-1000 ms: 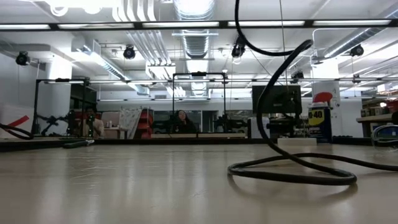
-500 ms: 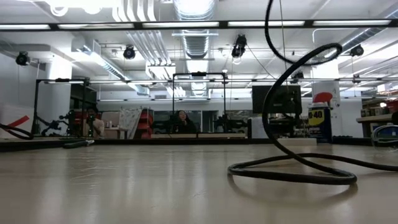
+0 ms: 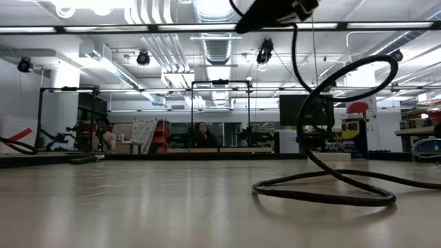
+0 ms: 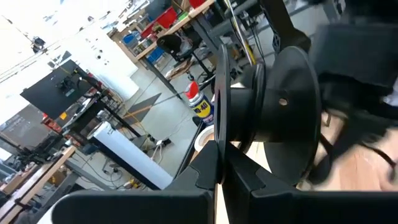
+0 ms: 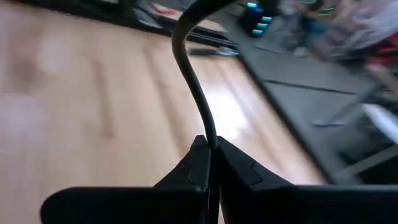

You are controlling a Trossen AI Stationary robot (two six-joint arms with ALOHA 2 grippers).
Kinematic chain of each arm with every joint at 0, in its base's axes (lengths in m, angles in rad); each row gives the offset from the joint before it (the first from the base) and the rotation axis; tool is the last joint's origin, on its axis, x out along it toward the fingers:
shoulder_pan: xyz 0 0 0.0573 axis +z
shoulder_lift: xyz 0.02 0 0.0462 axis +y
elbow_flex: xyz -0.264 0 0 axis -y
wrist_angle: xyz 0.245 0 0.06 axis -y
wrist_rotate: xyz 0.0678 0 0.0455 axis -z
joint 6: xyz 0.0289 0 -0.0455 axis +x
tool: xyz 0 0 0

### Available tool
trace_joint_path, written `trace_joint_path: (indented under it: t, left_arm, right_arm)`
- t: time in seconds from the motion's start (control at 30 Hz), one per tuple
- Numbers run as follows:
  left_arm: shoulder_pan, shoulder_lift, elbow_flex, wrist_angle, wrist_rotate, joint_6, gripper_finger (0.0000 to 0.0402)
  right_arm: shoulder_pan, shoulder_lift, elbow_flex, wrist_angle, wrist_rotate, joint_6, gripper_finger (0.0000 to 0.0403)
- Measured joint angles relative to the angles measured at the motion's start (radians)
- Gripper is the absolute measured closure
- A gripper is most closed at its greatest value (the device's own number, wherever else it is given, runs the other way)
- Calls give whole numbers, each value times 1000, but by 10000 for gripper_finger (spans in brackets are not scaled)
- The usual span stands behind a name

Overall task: Coil cords
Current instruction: Uncoil the black wire from the spool

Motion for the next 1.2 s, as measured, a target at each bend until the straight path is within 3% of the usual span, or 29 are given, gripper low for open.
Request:
trace_joint_path:
  t: [0.17, 0.27, 0.47, 0.67, 0.87, 0.93, 1.1, 1.2]
  left_arm:
    - [9, 0, 0, 22, 1, -4, 401]
    - [16, 0, 0, 22, 1, -5, 402]
    - [19, 0, 0, 19, -1, -2, 402]
    - [22, -1, 0, 16, -9, 11, 402]
    - [22, -7, 0, 3, -17, 11, 402]
    - [22, -7, 0, 2, -29, 11, 402]
    - [22, 0, 0, 8, -32, -3, 402]
    - [22, 2, 0, 14, -36, -13, 402]
  right_arm:
    - [-18, 36, -20, 189, -254, -39, 370]
    - [-18, 54, -7, 193, -379, -12, 347]
    - [12, 32, 58, -158, -553, 184, 283]
    - [71, 5, 141, -481, -561, 328, 225]
    - [134, 3, 213, -699, -487, 425, 198]
    - [154, 2, 236, -710, -368, 430, 195]
    - [193, -1, 275, -628, 67, 413, 198]
    - [182, -1, 277, -545, 200, 334, 202]
